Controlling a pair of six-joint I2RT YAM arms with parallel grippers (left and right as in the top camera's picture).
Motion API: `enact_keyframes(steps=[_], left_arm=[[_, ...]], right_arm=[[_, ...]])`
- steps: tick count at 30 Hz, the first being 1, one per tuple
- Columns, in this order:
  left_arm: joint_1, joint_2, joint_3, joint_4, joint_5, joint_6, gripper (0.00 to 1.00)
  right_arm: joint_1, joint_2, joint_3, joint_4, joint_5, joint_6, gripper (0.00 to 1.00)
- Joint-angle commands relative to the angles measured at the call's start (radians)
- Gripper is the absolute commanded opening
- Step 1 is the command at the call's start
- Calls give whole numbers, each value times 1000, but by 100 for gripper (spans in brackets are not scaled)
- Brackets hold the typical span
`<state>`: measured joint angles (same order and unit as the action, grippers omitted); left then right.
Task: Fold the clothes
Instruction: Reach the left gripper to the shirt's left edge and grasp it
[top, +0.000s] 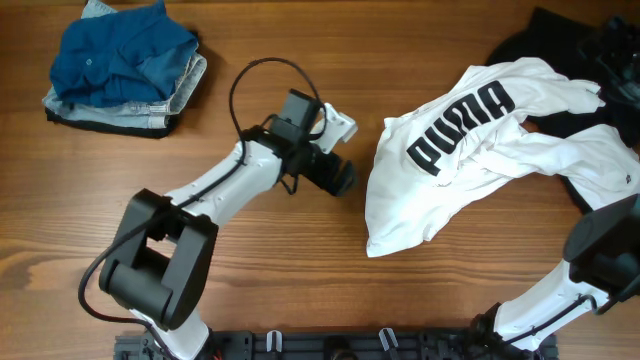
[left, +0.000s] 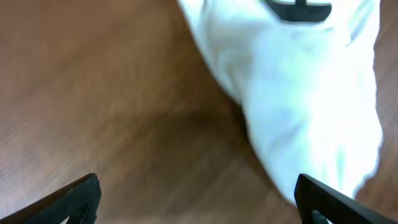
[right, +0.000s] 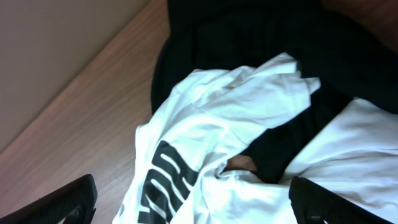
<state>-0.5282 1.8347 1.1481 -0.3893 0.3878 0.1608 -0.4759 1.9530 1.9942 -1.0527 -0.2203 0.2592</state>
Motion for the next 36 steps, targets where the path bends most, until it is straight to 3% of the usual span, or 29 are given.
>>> enact_keyframes(steps=[1,8,15,23,32,36], left_arm=[[-58,11,2,39,-125,11,100],[-99,97,163,-40,-135,-38,96],[-162,294,448,-290,-135,-38,92],[-166,303,450,-319,-10,-38,70],[-204,305,450,-320,-15,-40,65],[-206,320,450,-311,-103,-143,62]], right_arm=[[19,-4,-7,-5,-16,-23,100],[33,-4,-7,-9,-17,-23,100],[34,-4,-7,-11,-13,-41,100],[34,-4,-7,-11,-13,-49,100],[34,-4,-7,-18,-14,-49,100],[34,-4,-7,-18,-14,-49,100]])
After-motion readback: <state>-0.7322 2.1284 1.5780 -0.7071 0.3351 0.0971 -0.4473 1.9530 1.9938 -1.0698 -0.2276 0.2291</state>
